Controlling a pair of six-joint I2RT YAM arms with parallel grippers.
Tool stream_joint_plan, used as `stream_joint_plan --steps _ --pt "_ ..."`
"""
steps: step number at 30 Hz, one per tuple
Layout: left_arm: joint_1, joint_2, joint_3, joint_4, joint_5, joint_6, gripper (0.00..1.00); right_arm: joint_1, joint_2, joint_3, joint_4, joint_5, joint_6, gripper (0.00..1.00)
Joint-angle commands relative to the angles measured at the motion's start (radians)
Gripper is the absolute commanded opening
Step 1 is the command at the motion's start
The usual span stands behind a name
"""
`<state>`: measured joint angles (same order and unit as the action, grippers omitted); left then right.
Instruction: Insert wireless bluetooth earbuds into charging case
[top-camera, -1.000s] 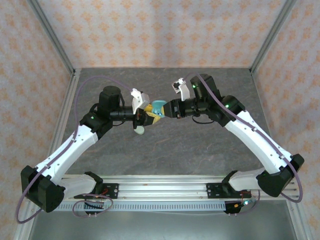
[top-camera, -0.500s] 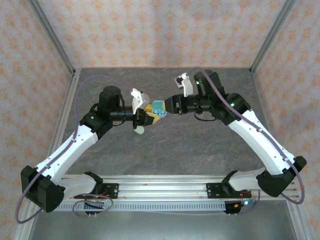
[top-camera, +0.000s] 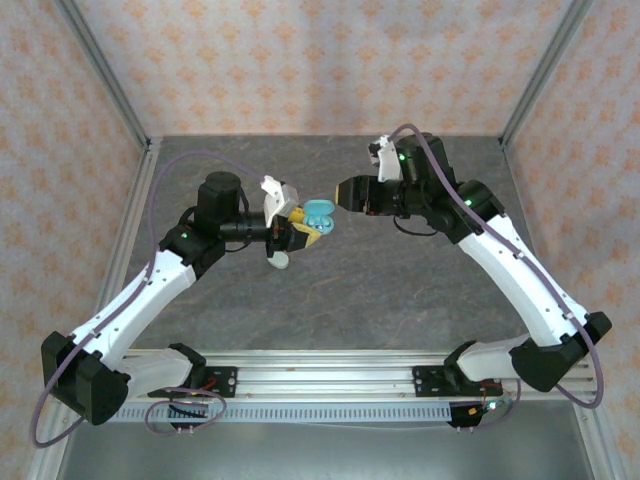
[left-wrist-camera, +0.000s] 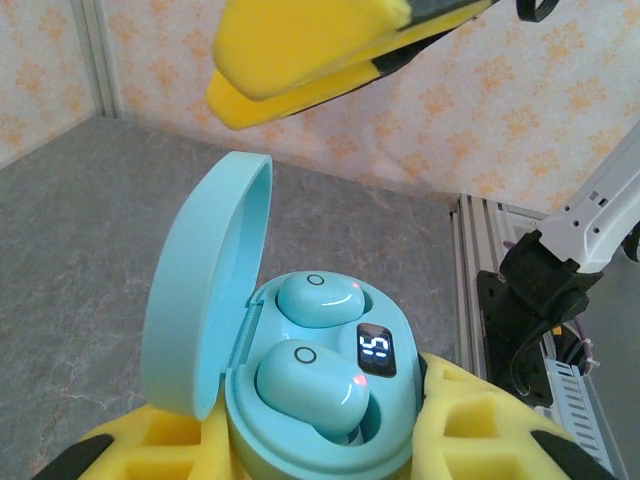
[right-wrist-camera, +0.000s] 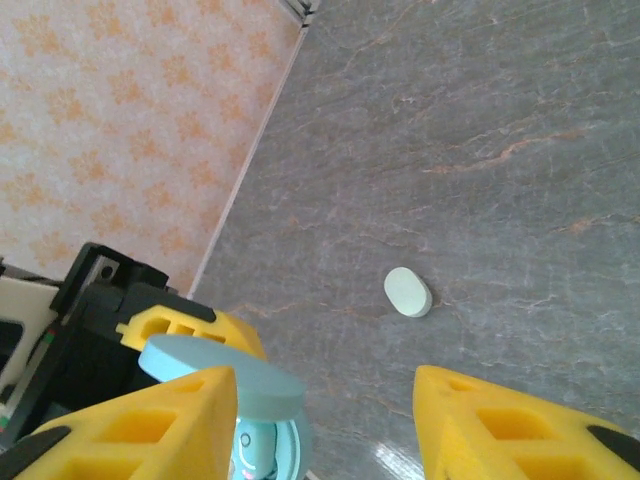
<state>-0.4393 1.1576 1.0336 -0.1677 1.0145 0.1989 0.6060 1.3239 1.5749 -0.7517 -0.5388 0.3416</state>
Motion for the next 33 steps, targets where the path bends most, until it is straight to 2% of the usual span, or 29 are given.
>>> stream_joint_plan --steps 1,11,20,22,28,33 --pt "-0.012 -0.030 0.020 0.046 0.029 -0.026 0.28 -0.006 0.005 -0.018 0.072 -0.047 0.037 0.51" --pt "-0.016 -0.005 0.042 0.071 0.032 -0.051 0.28 -0.014 0.011 -0.056 0.068 -0.124 0.034 0.54" --pt "-0.016 0.001 0.039 0.119 0.008 -0.095 0.28 -0.014 -0.040 -0.111 0.061 -0.136 0.054 0.55" --pt "-0.016 0.001 0.035 0.141 -0.001 -0.117 0.28 -0.018 -0.062 -0.146 0.109 -0.156 0.096 0.57" --pt "-0.016 0.007 0.030 0.187 -0.031 -0.178 0.28 -0.023 -0.120 -0.307 0.404 -0.229 0.317 0.58" --pt "-0.016 0.011 0.018 0.248 -0.042 -0.236 0.29 -0.022 -0.123 -0.353 0.500 -0.253 0.409 0.58"
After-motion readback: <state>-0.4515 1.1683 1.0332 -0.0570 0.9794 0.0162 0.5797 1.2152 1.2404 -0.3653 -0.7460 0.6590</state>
